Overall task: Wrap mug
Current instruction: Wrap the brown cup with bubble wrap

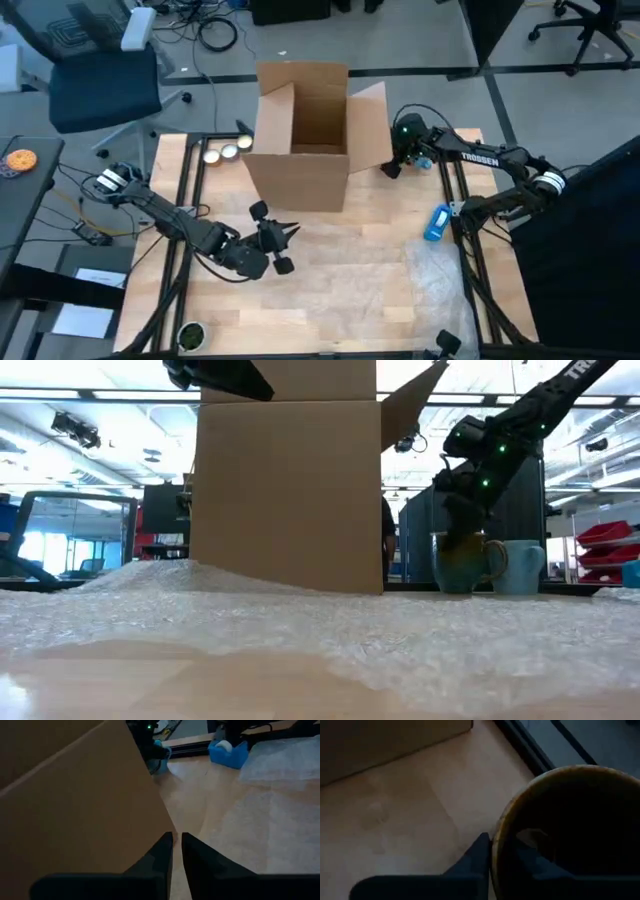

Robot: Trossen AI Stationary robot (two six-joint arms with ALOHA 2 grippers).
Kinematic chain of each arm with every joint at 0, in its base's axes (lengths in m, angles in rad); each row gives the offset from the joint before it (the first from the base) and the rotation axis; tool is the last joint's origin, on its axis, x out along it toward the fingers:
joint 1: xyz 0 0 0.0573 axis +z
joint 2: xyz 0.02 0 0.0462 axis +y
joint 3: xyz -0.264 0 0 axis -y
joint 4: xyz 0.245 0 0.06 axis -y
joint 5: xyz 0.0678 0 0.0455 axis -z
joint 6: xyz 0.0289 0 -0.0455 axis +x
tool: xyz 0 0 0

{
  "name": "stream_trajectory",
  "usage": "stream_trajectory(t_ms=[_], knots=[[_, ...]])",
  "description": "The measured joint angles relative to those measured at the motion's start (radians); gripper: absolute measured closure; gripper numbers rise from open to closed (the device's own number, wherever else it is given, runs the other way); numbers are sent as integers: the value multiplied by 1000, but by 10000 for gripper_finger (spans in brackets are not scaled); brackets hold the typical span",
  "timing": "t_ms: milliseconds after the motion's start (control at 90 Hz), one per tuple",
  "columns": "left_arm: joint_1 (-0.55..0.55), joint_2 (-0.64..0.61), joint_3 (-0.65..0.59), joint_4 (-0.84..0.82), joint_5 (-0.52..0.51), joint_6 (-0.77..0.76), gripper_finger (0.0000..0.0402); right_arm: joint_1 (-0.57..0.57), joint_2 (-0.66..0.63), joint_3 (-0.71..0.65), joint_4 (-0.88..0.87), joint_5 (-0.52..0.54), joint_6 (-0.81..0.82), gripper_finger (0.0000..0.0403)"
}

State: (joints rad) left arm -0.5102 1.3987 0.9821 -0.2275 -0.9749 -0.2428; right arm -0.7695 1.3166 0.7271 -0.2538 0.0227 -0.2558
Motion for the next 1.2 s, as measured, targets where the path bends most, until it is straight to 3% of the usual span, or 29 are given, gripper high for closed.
stream_trajectory(t_ms=[178,333,611,767,989,1200], knots=[[0,0,0,0,-1,6,375,63,-50,16,-68,-5,13,396],[0,0,0,-1,-1,7,375,157,-133,52,-250,-16,56,398],[0,0,0,-1,-1,5,375,484,-317,60,-447,-27,304,401],[0,0,0,0,-1,4,375,757,-356,62,-375,0,507,401],[0,0,0,5,-2,4,375,1148,-249,62,-183,195,694,402],[21,0,0,61,-2,5,375,1317,-33,61,122,268,735,402]])
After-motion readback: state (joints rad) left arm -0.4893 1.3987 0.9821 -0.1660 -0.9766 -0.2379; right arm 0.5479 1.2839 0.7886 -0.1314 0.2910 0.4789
